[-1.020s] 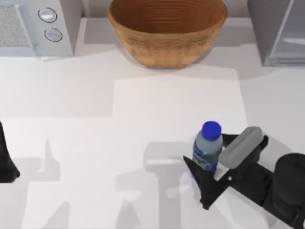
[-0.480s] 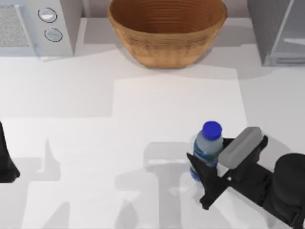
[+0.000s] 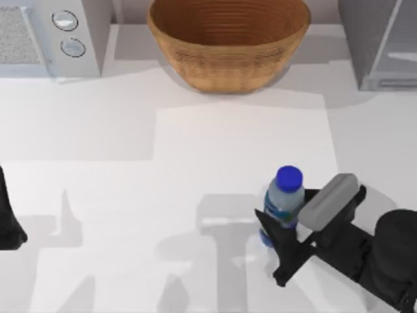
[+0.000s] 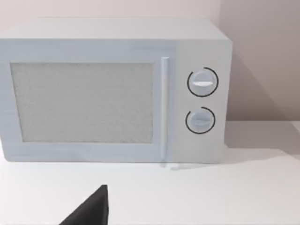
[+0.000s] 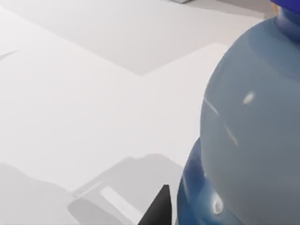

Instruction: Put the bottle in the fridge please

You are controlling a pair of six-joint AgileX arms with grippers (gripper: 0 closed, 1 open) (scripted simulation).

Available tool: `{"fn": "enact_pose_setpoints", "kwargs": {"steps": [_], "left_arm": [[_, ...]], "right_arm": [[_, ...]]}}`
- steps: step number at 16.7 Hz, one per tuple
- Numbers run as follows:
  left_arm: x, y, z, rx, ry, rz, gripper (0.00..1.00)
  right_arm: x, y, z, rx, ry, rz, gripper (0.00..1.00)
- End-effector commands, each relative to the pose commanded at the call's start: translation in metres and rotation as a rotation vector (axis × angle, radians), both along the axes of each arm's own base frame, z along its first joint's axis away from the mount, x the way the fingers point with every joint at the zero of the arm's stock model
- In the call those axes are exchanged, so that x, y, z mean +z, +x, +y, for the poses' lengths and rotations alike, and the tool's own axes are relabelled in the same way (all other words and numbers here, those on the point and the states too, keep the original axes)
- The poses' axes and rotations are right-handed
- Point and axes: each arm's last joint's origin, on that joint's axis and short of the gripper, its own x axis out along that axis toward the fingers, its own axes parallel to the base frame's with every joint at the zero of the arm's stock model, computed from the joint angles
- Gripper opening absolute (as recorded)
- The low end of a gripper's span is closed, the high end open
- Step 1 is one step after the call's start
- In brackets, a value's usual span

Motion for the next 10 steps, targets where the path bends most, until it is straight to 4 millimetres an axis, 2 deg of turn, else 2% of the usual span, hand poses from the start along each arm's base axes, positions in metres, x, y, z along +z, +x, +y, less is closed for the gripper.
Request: {"fn": "enact_pose_setpoints", "kwargs": {"steps": [3, 6, 10], "left_arm": [[0.0, 0.0, 0.0, 0.0, 0.0, 0.0, 1.0], [0.0, 0.0, 0.0, 0.0, 0.0, 0.0, 1.0], [0.0, 0.0, 0.0, 0.0, 0.0, 0.0, 1.0]], "right_arm": [[0.003, 0.003, -0.008, 0.002, -0.016, -0.002, 0.01], [0.015, 0.008, -0.031, -0.008, -0.024, 0.003, 0.01], [0.044, 0.011, -0.07, -0.023, 0.006, -0.026, 0.01]]}}
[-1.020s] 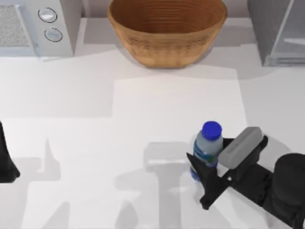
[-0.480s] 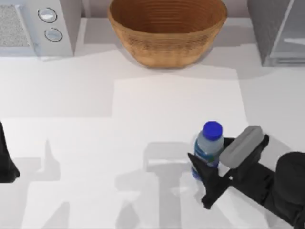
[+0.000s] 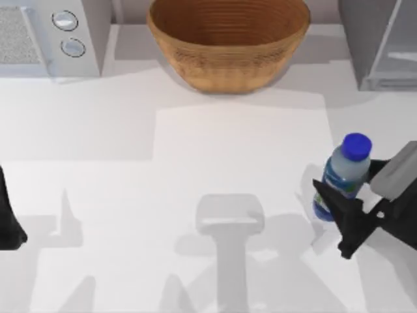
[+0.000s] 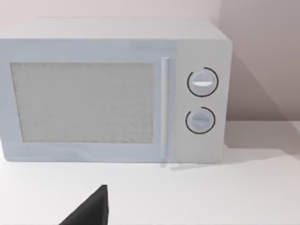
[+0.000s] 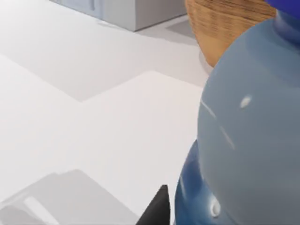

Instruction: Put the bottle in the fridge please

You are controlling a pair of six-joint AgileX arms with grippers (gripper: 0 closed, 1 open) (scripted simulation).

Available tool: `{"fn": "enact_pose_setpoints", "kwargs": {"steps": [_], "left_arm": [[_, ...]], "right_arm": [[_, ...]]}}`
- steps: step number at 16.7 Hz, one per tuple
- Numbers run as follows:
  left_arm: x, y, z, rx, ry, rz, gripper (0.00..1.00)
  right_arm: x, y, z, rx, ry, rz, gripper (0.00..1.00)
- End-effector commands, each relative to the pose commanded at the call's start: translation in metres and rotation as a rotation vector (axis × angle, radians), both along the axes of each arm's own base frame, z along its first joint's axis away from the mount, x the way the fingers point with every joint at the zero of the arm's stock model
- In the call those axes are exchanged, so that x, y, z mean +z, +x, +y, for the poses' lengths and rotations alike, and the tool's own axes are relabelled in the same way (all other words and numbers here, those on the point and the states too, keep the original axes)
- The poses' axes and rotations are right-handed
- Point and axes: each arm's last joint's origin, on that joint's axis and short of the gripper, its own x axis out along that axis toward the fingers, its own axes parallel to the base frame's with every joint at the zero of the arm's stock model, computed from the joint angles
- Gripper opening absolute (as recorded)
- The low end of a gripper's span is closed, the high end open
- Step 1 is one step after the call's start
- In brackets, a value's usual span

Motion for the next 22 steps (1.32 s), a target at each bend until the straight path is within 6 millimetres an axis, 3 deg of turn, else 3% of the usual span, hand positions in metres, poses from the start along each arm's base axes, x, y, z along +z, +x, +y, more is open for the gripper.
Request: {"fn": "enact_pose_setpoints", "kwargs": {"steps": [4, 12, 17, 22], "left_arm": [[0.0, 0.0, 0.0, 0.0, 0.0, 0.0, 1.0], [0.0, 0.0, 0.0, 0.0, 0.0, 0.0, 1.0], [0.0, 0.0, 0.0, 0.0, 0.0, 0.0, 1.0], [0.0, 0.0, 0.0, 0.0, 0.0, 0.0, 1.0]], "right_arm": [[0.007, -0.009, -0.027, 0.016, 0.0, 0.021, 0.01], [0.009, -0.012, -0.03, 0.01, -0.004, 0.025, 0.01], [0.027, -0.022, -0.039, -0.117, 0.0, 0.0, 0.01], [0.05, -0.048, -0.055, -0.328, 0.02, -0.068, 0.01]]}}
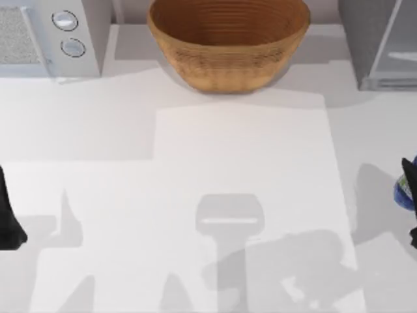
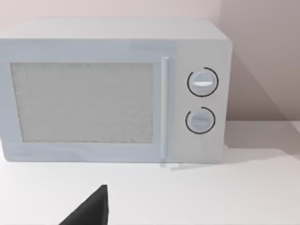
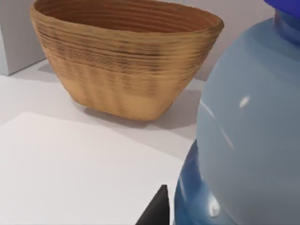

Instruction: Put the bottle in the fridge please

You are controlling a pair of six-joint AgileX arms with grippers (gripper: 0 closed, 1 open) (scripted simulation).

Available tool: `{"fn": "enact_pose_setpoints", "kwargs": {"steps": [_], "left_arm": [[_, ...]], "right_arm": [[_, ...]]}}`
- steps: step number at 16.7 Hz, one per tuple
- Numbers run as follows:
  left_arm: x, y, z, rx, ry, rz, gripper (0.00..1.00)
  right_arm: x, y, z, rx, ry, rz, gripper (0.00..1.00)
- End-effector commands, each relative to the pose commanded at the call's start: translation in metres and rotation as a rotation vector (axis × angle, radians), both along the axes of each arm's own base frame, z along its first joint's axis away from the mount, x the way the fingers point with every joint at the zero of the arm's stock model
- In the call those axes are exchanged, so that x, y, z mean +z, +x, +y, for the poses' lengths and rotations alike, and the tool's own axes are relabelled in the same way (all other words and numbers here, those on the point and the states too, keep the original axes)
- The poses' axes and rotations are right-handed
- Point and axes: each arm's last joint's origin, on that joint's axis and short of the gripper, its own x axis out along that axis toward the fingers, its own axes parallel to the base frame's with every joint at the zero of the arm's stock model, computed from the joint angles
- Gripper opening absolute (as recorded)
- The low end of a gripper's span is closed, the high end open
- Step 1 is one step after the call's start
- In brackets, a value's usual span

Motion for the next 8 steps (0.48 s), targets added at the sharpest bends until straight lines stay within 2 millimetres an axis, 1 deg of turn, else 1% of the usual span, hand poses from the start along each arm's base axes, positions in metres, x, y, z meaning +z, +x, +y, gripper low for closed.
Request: {"fn": "enact_pose_setpoints", "kwargs": {"steps": [4, 8], "left_arm": [[0.0, 0.0, 0.0, 0.0, 0.0, 0.0, 1.0], [0.0, 0.0, 0.0, 0.0, 0.0, 0.0, 1.0]], "right_arm": [[0.01, -0.026, -0.011, -0.175, 0.024, -0.071, 0.01], [0.008, -0.045, -0.019, -0.326, 0.05, -0.111, 0.01]]}}
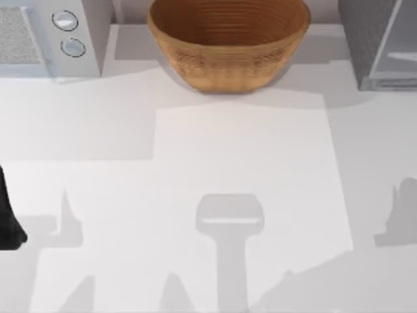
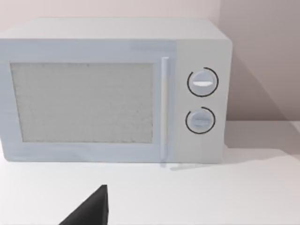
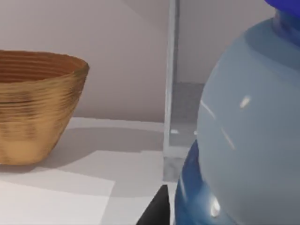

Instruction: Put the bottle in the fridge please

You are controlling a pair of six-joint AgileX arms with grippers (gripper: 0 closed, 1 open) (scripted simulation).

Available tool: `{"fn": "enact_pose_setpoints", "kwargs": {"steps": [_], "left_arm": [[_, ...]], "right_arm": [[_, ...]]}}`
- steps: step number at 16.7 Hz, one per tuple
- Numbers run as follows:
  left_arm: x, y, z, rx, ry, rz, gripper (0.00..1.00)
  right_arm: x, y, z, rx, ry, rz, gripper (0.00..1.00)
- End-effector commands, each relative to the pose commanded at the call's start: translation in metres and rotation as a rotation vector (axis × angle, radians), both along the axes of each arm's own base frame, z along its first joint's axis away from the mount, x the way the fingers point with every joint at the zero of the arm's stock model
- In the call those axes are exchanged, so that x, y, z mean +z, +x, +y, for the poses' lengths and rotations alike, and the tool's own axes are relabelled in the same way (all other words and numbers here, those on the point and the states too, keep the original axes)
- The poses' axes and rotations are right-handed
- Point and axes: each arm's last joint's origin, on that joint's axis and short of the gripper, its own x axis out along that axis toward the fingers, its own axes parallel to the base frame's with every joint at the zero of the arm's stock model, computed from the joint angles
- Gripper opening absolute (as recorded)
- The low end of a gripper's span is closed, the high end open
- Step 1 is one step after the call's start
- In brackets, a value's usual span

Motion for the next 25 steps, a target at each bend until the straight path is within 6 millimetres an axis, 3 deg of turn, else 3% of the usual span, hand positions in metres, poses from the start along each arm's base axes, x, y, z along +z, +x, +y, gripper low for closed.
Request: {"fn": "enact_pose_setpoints", "kwargs": {"steps": [10, 13, 16, 20, 23, 25], "left_arm": [[0.0, 0.0, 0.0, 0.0, 0.0, 0.0, 1.0], [0.0, 0.0, 0.0, 0.0, 0.0, 0.0, 1.0], [0.0, 0.0, 0.0, 0.0, 0.0, 0.0, 1.0], [0.0, 0.0, 0.0, 0.0, 0.0, 0.0, 1.0], [0.0, 0.0, 0.0, 0.0, 0.0, 0.0, 1.0], [0.0, 0.0, 0.0, 0.0, 0.0, 0.0, 1.0]], "right_arm": [[-0.004, -0.008, -0.004, -0.084, 0.02, -0.002, 0.01], [0.011, -0.007, -0.004, -0.079, 0.023, -0.033, 0.01], [0.041, 0.002, -0.006, -0.077, 0.024, -0.078, 0.01], [0.083, 0.041, -0.014, -0.085, 0.017, -0.097, 0.01], [0.096, 0.096, -0.027, -0.091, 0.011, -0.067, 0.01], [0.09, 0.141, -0.039, -0.092, 0.01, -0.033, 0.01]]}}
